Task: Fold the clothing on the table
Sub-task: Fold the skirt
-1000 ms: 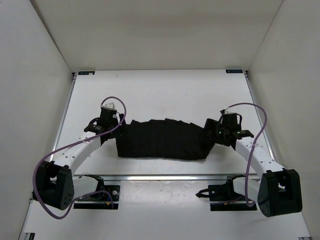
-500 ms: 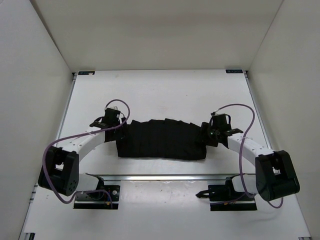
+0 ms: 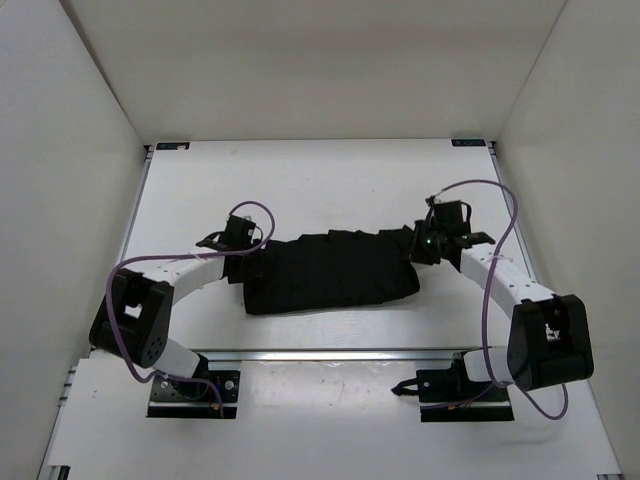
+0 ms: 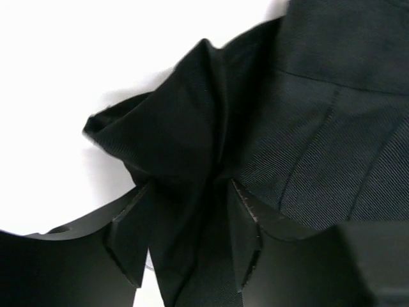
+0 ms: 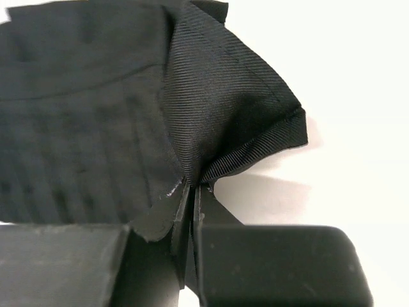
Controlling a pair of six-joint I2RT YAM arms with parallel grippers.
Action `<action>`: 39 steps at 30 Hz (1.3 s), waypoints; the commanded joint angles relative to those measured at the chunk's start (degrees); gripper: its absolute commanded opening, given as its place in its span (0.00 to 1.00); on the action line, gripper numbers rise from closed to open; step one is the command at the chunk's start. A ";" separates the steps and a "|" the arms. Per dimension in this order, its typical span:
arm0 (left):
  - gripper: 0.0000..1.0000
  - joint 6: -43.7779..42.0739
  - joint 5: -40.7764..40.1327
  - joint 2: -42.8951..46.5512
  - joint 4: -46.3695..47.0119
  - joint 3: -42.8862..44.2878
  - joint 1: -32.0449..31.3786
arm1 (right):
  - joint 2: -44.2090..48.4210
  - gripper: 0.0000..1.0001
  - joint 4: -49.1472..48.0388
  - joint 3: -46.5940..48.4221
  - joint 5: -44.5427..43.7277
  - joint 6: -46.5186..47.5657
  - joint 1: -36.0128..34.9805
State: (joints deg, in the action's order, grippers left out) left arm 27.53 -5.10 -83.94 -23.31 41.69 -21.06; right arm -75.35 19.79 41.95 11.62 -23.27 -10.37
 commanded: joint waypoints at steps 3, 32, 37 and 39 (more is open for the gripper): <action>0.57 2.97 3.87 -5.78 3.87 1.46 -3.46 | -2.60 0.00 4.19 13.30 0.08 5.51 -1.23; 0.55 7.80 14.95 -20.83 15.22 8.41 -6.63 | -35.55 0.00 -3.71 48.56 7.10 -8.20 -24.34; 0.54 7.10 15.13 -19.86 15.58 7.00 -5.57 | -36.71 0.00 -2.21 49.11 6.49 -8.46 -26.45; 0.53 7.54 15.47 -20.12 15.67 6.48 -5.66 | -36.36 0.00 -4.40 47.17 7.54 -9.86 -26.46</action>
State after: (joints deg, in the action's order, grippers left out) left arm 35.99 11.14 -101.82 0.10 51.92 -26.94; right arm -112.42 19.42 89.58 17.67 -30.94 -36.36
